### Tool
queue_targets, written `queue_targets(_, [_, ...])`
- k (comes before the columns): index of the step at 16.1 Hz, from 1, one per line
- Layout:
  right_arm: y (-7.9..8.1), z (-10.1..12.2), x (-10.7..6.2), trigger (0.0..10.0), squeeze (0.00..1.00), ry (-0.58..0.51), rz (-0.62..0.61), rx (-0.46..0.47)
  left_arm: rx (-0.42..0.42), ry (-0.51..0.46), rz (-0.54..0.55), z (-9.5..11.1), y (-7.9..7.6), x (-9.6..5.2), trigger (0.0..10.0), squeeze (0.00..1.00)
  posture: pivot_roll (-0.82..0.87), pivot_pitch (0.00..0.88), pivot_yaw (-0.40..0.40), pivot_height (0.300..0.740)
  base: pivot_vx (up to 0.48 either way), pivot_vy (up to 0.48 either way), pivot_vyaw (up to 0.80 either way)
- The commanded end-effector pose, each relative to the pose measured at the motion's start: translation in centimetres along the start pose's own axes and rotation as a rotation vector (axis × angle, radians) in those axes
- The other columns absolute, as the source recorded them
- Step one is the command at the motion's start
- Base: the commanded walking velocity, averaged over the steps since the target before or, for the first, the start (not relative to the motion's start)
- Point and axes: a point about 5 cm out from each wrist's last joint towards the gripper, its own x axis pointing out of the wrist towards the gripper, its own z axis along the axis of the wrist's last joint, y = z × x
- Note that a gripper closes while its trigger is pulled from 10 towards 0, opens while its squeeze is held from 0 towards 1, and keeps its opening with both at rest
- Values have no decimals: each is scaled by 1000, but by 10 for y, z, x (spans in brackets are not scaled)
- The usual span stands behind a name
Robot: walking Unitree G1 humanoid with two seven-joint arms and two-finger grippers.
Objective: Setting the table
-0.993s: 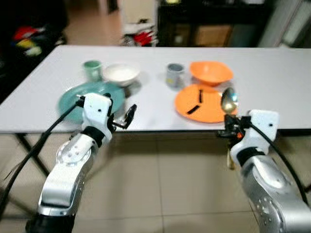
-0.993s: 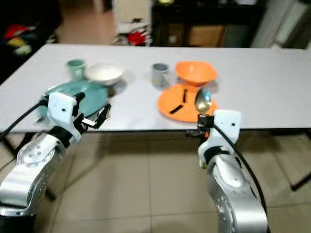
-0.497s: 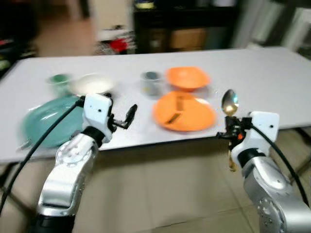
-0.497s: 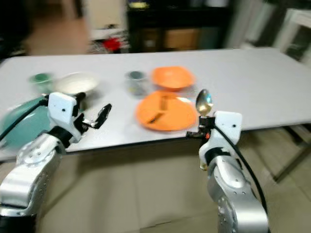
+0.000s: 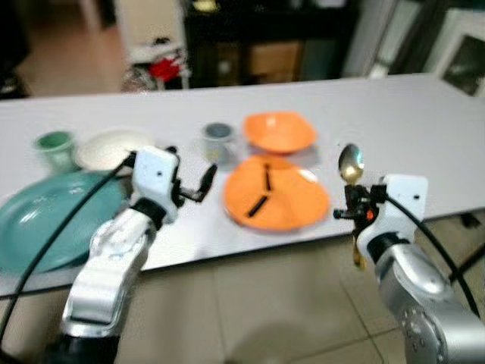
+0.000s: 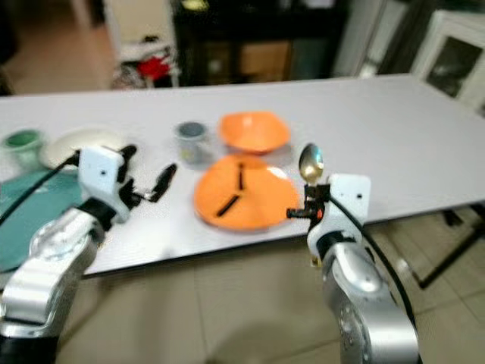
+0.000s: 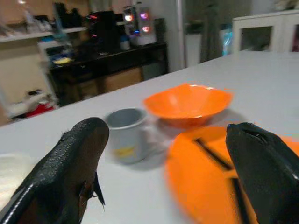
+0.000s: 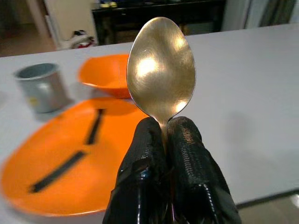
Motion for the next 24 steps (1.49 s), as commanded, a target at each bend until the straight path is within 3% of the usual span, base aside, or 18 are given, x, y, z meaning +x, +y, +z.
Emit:
queue_targets(1, [1, 0, 2, 10000, 0, 10, 21, 6, 18, -6, 13, 3, 4, -1, 10000, 0, -1, 0, -1, 740, 334, 0, 0])
queue_targets(9, [9, -3, 11, 10000, 0, 76, 126, 25, 29, -9, 5, 4, 7, -3, 10000, 0, 8, 0, 1, 740, 318, 0, 0])
queue_targets(12, [13, -3, 17, 10000, 0, 121, 164, 60, 51, 2, -92, 5, 5, -2, 10000, 0, 7, 0, 8, 740, 0, 0, 0])
queue_targets(17, [21, -9, 35, 10000, 0, 263, 217, 129, 55, 47, -422, 6, -12, -3, 10000, 0, 10, 0, 14, 740, 0, 0, 0])
queue_targets(24, [16, -16, 69, 10000, 0, 400, 206, 143, 35, 95, -605, 8, -19, -11, 10000, 0, 13, 0, 23, 740, 0, 0, 0])
